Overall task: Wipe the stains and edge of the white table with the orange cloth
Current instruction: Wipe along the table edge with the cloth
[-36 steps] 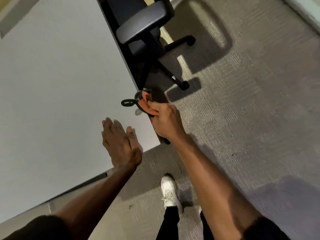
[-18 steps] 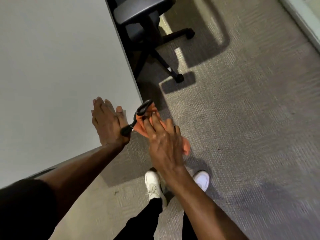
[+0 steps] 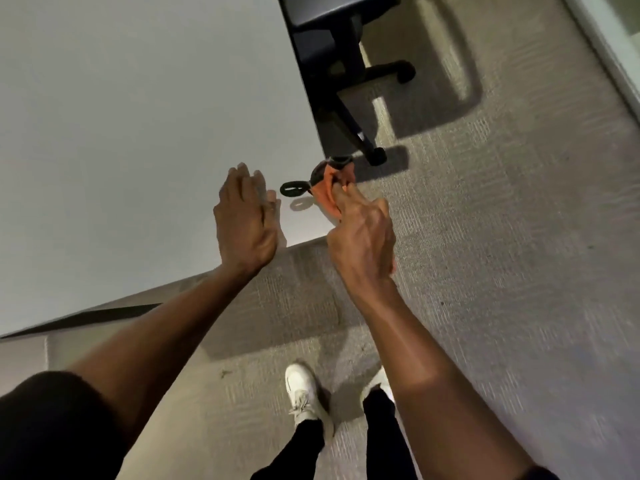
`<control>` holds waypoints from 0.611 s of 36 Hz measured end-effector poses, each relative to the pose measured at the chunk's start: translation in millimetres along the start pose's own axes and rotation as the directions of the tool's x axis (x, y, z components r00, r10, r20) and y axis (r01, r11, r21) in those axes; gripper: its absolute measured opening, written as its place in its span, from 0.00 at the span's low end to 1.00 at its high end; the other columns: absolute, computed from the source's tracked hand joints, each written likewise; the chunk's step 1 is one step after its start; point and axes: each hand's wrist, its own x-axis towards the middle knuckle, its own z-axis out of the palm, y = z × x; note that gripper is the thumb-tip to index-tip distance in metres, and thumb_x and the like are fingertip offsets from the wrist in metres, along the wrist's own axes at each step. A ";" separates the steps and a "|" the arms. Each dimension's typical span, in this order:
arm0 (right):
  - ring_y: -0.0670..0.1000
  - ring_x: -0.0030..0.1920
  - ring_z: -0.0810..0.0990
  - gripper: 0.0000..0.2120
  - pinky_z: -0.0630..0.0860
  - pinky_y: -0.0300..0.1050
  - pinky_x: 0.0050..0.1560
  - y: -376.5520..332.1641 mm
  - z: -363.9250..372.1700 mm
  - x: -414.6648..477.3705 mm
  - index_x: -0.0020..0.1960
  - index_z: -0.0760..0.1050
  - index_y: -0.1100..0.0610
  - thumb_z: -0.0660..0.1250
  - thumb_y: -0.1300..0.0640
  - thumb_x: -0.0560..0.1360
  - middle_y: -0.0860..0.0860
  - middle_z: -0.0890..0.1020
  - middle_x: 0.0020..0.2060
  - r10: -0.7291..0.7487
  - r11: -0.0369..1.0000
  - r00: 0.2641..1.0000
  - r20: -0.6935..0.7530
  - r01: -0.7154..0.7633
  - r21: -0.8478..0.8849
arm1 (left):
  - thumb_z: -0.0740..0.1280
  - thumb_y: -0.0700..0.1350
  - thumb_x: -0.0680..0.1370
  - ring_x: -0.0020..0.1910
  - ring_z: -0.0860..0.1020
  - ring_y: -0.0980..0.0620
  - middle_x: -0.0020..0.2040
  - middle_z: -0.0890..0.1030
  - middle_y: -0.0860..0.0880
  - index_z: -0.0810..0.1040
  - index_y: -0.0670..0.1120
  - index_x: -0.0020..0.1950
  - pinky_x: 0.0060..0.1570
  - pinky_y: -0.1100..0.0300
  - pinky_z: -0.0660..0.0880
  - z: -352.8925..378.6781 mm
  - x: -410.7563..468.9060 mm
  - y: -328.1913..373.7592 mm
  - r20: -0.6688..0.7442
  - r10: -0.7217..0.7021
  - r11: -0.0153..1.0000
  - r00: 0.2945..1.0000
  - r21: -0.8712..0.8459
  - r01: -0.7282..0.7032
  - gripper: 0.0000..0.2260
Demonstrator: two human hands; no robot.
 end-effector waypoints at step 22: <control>0.65 0.65 0.84 0.27 0.79 0.60 0.70 -77.7 58.5 -63.5 0.80 0.71 0.59 0.65 0.68 0.82 0.57 0.73 0.80 0.500 0.866 0.805 -0.320 -0.469 0.172 | 0.61 0.60 0.85 0.85 0.64 0.36 0.85 0.65 0.40 0.67 0.42 0.81 0.76 0.34 0.68 -64.9 -35.1 -228.8 -0.049 0.024 0.997 0.999 0.079 -0.020 0.30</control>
